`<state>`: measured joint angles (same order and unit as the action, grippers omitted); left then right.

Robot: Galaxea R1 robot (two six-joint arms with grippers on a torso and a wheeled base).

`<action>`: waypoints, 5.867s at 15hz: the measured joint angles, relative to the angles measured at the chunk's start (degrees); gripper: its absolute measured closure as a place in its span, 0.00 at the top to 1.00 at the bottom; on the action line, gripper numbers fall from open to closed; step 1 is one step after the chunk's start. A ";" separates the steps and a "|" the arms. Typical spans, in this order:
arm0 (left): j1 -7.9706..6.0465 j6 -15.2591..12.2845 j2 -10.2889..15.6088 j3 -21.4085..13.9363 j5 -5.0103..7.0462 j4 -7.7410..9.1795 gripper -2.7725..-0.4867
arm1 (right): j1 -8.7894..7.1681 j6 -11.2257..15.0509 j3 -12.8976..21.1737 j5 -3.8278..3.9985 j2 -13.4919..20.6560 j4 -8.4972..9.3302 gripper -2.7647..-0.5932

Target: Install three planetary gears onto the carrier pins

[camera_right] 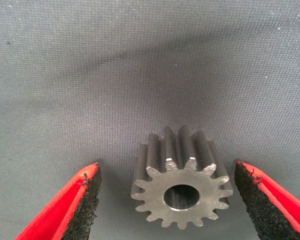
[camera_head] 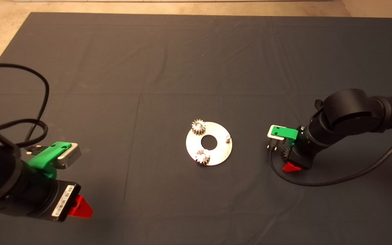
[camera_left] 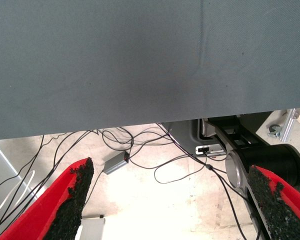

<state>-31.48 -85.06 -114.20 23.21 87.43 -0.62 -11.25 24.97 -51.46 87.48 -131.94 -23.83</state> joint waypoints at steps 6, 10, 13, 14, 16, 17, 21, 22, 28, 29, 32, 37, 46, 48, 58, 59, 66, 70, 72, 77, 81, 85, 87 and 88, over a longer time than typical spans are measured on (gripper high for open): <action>0.00 0.00 0.00 -0.37 0.00 0.05 0.74 | 0.48 0.00 -0.22 0.00 -0.10 0.00 0.53; 0.00 0.00 0.10 -0.48 0.00 0.11 0.74 | 0.45 0.00 -1.02 0.00 -0.15 0.00 0.44; 0.00 0.00 0.28 -0.48 -0.02 0.13 0.74 | 0.34 0.00 -1.44 -0.05 -0.17 0.02 0.42; 0.00 -0.01 0.56 -0.48 0.00 0.13 0.74 | 0.28 0.00 -1.68 -0.05 -0.15 0.02 0.38; 0.00 0.00 0.98 -0.50 0.00 0.17 0.74 | 0.25 0.00 -1.90 -0.07 -0.15 0.02 0.36; 0.00 -0.01 1.09 -0.50 -0.02 0.18 0.74 | 0.25 0.00 -1.93 -0.06 -0.15 0.00 0.35; 0.00 -0.02 1.27 -0.50 0.00 0.21 0.74 | 0.10 0.05 -2.36 -0.09 -0.15 0.02 0.27; 0.00 0.00 1.36 -0.56 -0.02 0.18 0.74 | 0.09 0.11 -2.36 -0.11 -0.15 0.02 0.27; 0.00 -0.01 1.36 -1.00 -0.01 0.22 0.74 | 0.08 0.15 -2.36 -0.16 -0.16 0.02 0.26; 0.00 0.00 1.36 -1.00 0.00 0.21 0.74 | 0.03 0.15 -2.36 -0.16 -0.17 0.02 0.25; 0.00 0.00 1.36 -1.00 0.00 0.21 0.74 | -1.10 0.15 -2.76 -0.02 -0.64 -0.01 0.24; 0.00 -0.02 1.40 -1.00 0.00 0.24 0.74 | -10.78 2.13 -3.06 0.01 -3.57 0.57 0.23; 0.00 -0.02 2.44 -0.91 0.00 0.24 0.74 | -20.23 3.89 -20.46 -0.08 -20.43 24.07 0.23; 0.00 -0.02 2.73 -0.91 0.00 0.22 0.74 | -20.46 4.05 -22.67 -0.60 -23.83 26.45 0.23; 0.00 -0.02 3.45 -0.94 0.00 0.24 0.74 | -21.46 4.11 -27.48 0.28 -31.56 28.67 0.23; 0.00 -0.02 3.48 -0.94 -0.02 0.24 0.74 | -21.17 4.11 -27.43 0.22 -31.57 28.67 0.23; 0.00 -0.02 3.77 -1.11 0.00 0.27 0.74 | -16.78 3.91 -20.95 0.06 -31.76 24.26 0.23; 0.00 -0.03 4.71 -1.36 0.00 0.32 0.74 | -16.21 2.26 -19.96 0.13 -31.35 22.30 0.23; 0.00 -0.02 4.85 -1.57 0.00 0.44 0.74 | -16.18 1.40 -19.74 0.15 -30.93 21.44 0.23; 0.00 -0.02 5.20 -1.63 0.00 0.46 0.74 | -13.97 -1.02 -19.60 0.18 -30.31 17.54 0.23; 0.00 -0.02 5.35 -1.69 -0.02 0.52 0.74 | -12.97 -2.10 -19.57 0.15 -30.03 15.56 0.23; 0.00 -0.02 5.40 -1.72 -0.02 0.57 0.74 | -11.93 -2.71 -19.57 0.20 -29.48 14.32 0.23; 0.00 -0.02 5.50 -1.72 -0.02 0.60 0.74 | -11.43 -3.33 -19.57 0.17 -28.81 13.20 0.23; 0.00 -0.02 5.50 -1.72 0.00 0.60 0.74 | -11.44 -3.52 -19.57 0.20 -28.65 13.07 0.23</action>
<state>-31.48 -85.08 -108.70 21.49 87.43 -0.02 -22.69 21.44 -71.02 87.67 -160.59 -10.76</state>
